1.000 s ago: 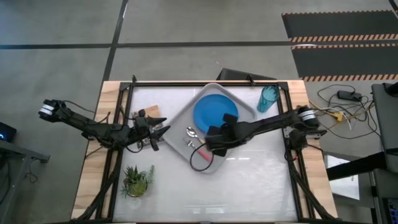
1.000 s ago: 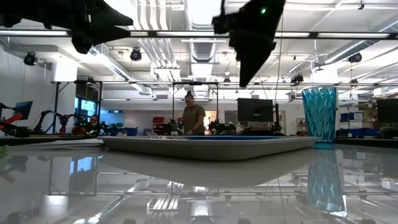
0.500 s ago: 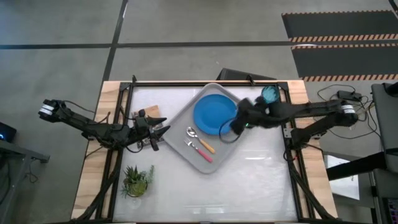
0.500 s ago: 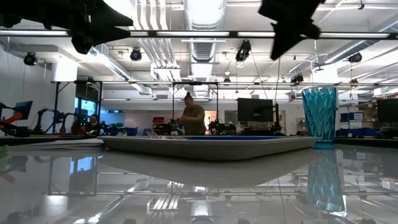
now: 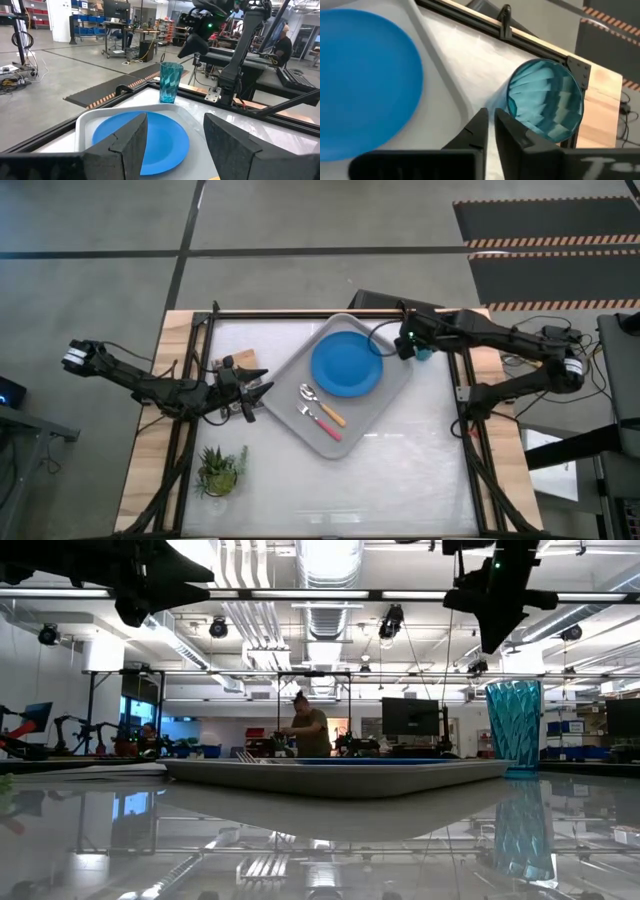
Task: Pick and place plate/cup/fork/spoon on tray
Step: Put the blue cup on the gray serving tray to the left of the blue plate
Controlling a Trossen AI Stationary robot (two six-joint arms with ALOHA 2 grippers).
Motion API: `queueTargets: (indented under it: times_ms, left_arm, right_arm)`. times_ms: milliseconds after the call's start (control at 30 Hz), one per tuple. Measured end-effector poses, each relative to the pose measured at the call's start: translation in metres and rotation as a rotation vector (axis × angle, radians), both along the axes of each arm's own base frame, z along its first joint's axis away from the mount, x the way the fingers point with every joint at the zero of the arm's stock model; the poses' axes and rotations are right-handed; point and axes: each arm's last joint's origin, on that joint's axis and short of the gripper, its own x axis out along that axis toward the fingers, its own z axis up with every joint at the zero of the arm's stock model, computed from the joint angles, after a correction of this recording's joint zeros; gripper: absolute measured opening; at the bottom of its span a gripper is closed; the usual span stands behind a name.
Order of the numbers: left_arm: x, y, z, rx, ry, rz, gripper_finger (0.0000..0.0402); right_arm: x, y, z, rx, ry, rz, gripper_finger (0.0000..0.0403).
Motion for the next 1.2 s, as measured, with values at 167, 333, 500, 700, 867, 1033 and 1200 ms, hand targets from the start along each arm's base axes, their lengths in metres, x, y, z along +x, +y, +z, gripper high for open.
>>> queueTargets:
  times_ms: [167,333,500,700,867,1033,1200]
  left_arm:
    - [0.0,0.0,-0.001,0.001,0.002,0.0,0.0178]
    - [0.0,0.0,-0.001,0.001,0.003,0.0,0.0178]
    - [0.0,0.0,-0.001,0.001,0.003,0.0,0.0178]
    - [0.0,0.0,-0.001,0.001,0.003,0.0,0.0178]
    - [0.0,0.0,-0.001,0.001,0.004,0.0,0.0178]
    - [0.0,0.0,-0.002,0.002,0.005,0.0,0.0178]
    - [0.0,0.0,-0.002,0.002,0.005,0.0,0.0178]
  right_arm:
    - [-0.001,-0.012,-0.004,0.013,0.029,-0.031,0.0075]
    - [0.0,-0.022,-0.01,0.012,0.071,-0.058,0.0142]
    - [0.002,-0.029,-0.02,0.024,0.116,-0.052,0.0184]
    - [0.003,-0.035,-0.04,0.027,0.138,-0.044,0.0191]
    - [0.001,-0.038,-0.053,0.031,0.151,-0.045,0.018]
    - [0.0,-0.039,-0.059,0.031,0.16,-0.036,0.0132]
    - [0.0,-0.039,-0.059,0.029,0.163,-0.022,0.0064]
